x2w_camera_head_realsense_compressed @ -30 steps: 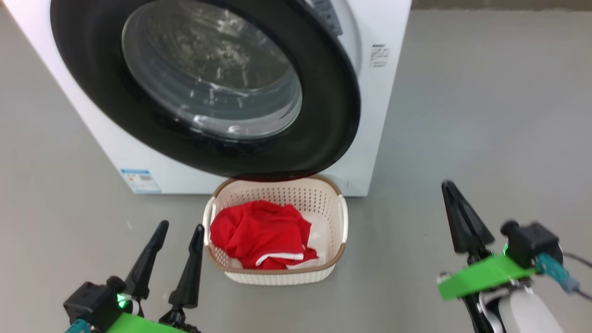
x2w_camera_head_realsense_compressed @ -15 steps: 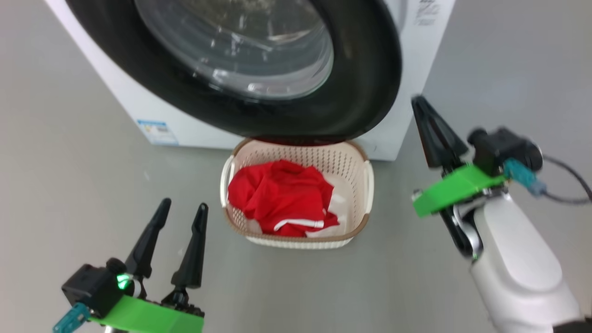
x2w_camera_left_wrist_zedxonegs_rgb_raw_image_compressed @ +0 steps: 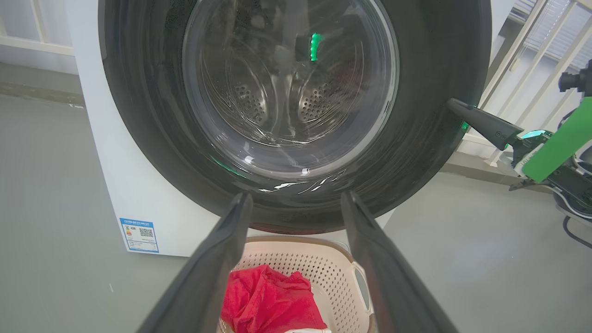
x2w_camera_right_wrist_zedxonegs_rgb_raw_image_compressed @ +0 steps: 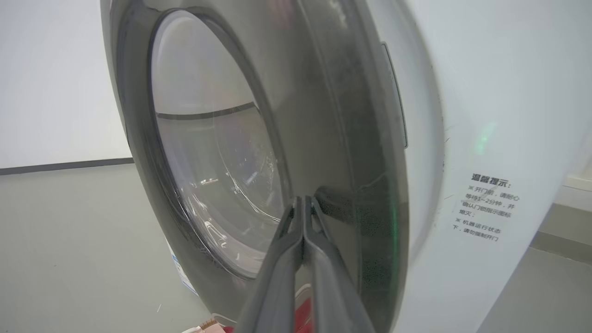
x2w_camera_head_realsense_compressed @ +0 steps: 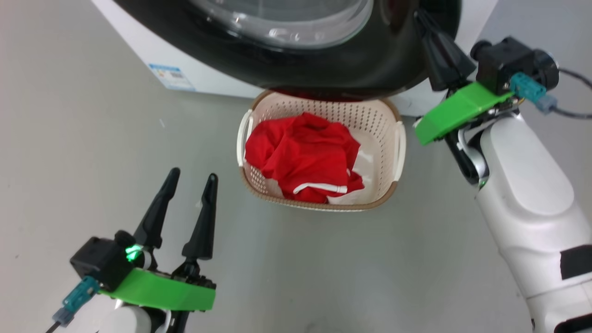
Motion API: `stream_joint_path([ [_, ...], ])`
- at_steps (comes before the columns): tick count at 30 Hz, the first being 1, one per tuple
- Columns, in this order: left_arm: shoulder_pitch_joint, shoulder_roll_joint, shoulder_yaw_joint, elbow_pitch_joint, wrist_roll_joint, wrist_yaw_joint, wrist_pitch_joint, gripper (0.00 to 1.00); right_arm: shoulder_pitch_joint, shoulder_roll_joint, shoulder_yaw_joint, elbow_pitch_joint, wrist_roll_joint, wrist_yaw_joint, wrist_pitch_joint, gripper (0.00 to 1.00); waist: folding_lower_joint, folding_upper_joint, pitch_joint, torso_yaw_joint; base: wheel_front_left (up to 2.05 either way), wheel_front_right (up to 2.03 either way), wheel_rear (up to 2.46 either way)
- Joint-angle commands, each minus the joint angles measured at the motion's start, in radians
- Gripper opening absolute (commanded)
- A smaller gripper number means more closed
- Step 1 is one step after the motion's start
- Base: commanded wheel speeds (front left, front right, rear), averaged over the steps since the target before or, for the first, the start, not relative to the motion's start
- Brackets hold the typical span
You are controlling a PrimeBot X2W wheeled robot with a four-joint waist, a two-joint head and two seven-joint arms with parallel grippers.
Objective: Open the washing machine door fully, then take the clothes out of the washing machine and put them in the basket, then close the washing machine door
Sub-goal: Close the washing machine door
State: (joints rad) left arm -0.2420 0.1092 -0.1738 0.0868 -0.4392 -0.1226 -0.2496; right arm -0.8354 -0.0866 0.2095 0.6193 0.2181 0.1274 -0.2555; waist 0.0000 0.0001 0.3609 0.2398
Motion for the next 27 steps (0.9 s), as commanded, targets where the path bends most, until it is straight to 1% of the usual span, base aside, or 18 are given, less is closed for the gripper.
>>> stream_joint_path([
  [1, -0.030, 0.012, 0.026, -0.014, 0.012, -0.001, -0.011, 1.00, -0.035, 0.014, 0.015, -0.009, -0.012, 0.003, -0.006, 0.00, 0.0000, -0.0001, 0.039, 0.025, 0.00, 0.00, 0.00],
  [8, -0.057, -0.001, 0.025, -0.016, 0.010, -0.005, -0.012, 1.00, -0.109, 0.007, 0.002, 0.033, -0.013, 0.003, -0.006, 0.00, 0.0000, -0.0001, 0.069, 0.034, 0.00, 0.00, 0.00],
  [12, -0.066, -0.007, 0.023, -0.019, 0.010, -0.006, -0.012, 1.00, -0.158, -0.008, -0.038, 0.056, -0.035, 0.003, -0.006, 0.00, 0.0000, -0.0001, 0.088, 0.043, 0.00, 0.00, 0.00],
  [19, -0.087, -0.020, 0.004, -0.015, 0.005, -0.008, -0.012, 1.00, -0.244, -0.055, -0.124, 0.092, -0.099, 0.003, -0.006, 0.00, 0.0000, -0.0001, 0.118, 0.081, 0.00, 0.00, 0.00],
  [22, -0.087, -0.022, 0.005, -0.017, 0.004, -0.008, -0.012, 1.00, -0.258, -0.054, -0.151, 0.100, -0.118, 0.003, -0.006, 0.00, 0.0000, -0.0001, 0.121, 0.090, 0.00, 0.00, 0.00],
  [27, -0.081, -0.020, 0.014, -0.016, 0.001, -0.008, -0.012, 1.00, -0.252, -0.031, -0.174, 0.093, -0.133, 0.003, -0.006, 0.00, 0.0000, -0.0001, 0.113, 0.086, 0.00, 0.00, 0.00],
])
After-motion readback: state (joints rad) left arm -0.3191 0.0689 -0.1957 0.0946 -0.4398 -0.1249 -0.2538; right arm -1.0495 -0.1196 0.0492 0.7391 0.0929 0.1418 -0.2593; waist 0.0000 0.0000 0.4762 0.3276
